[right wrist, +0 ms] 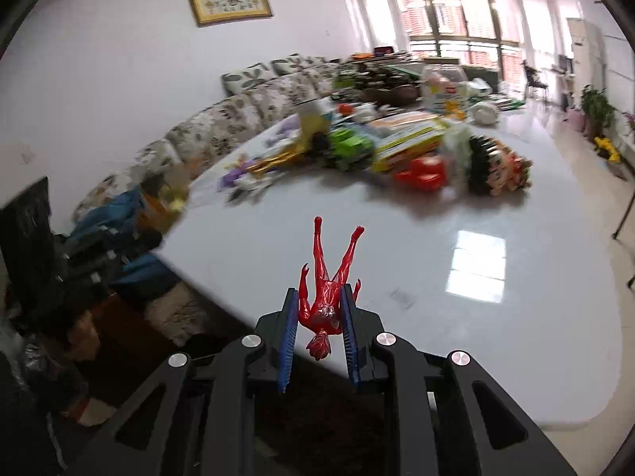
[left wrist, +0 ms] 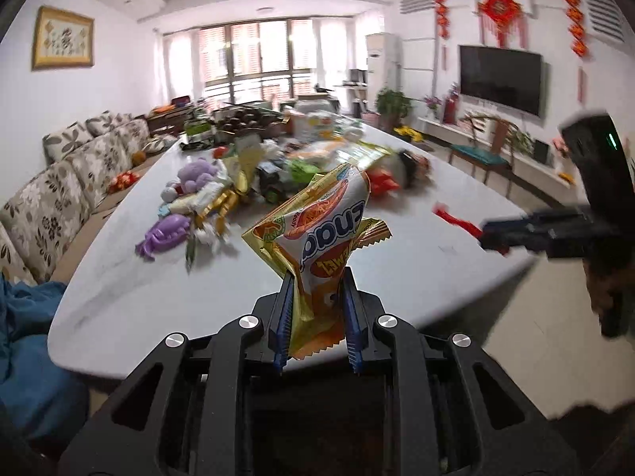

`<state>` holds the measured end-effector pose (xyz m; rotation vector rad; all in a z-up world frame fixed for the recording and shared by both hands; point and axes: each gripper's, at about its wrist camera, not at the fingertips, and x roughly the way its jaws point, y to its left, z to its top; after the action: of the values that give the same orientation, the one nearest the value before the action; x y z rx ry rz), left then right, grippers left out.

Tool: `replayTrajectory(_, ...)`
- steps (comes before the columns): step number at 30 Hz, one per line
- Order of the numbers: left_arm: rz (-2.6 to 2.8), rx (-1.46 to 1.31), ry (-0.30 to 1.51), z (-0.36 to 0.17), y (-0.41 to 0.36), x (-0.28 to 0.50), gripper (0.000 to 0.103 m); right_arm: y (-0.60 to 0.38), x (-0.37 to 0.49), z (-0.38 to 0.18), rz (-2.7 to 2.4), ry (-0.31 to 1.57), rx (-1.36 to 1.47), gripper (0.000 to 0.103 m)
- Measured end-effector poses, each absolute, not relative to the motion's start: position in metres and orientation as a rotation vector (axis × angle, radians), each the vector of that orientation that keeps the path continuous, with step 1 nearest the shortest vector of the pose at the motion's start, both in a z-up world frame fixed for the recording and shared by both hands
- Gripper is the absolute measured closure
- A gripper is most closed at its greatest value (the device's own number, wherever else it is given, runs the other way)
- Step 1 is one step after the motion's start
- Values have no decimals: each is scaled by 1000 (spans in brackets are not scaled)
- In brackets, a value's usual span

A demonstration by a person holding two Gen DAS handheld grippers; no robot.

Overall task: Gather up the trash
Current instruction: 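Grasp the red spider figure with the right tool while the left tool grasps the orange snack bag, then lower both tools into the bin and open both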

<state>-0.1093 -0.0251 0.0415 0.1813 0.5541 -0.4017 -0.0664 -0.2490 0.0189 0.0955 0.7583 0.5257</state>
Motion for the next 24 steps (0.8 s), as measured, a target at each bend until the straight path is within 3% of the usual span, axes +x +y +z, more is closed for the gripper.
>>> replayTrajectory(8,-479,204,771,-22,-19,-161,77,-220,-131,-26,612,937,80,82)
replayTrajectory(9,-479,211,806,-33,-19,-160,70,-216,-132,-41,610,976,73,82)
replayTrajectory(10,-478,220,845,-48,-18,-156,49,-211,-132,-59,604,1017,57,82)
replayTrajectory(11,-471,239,879,-66,-21,-152,41,-205,-129,-79,598,1058,31,81)
replayTrajectory(12,-446,270,905,-87,-24,-145,28,-201,-126,-94,590,1084,9,72)
replayTrajectory(13,-442,295,933,-103,-27,-141,23,-198,-123,-107,580,1099,-8,66)
replayTrajectory(14,-436,317,957,-119,-28,-135,23,-197,-120,-119,573,1109,-24,61)
replayTrajectory(17,-388,364,1047,-151,-33,-118,23,-201,-117,-111,593,1095,2,61)
replayTrajectory(24,-434,275,929,-99,-24,-110,21,-238,-70,5,531,780,43,44)
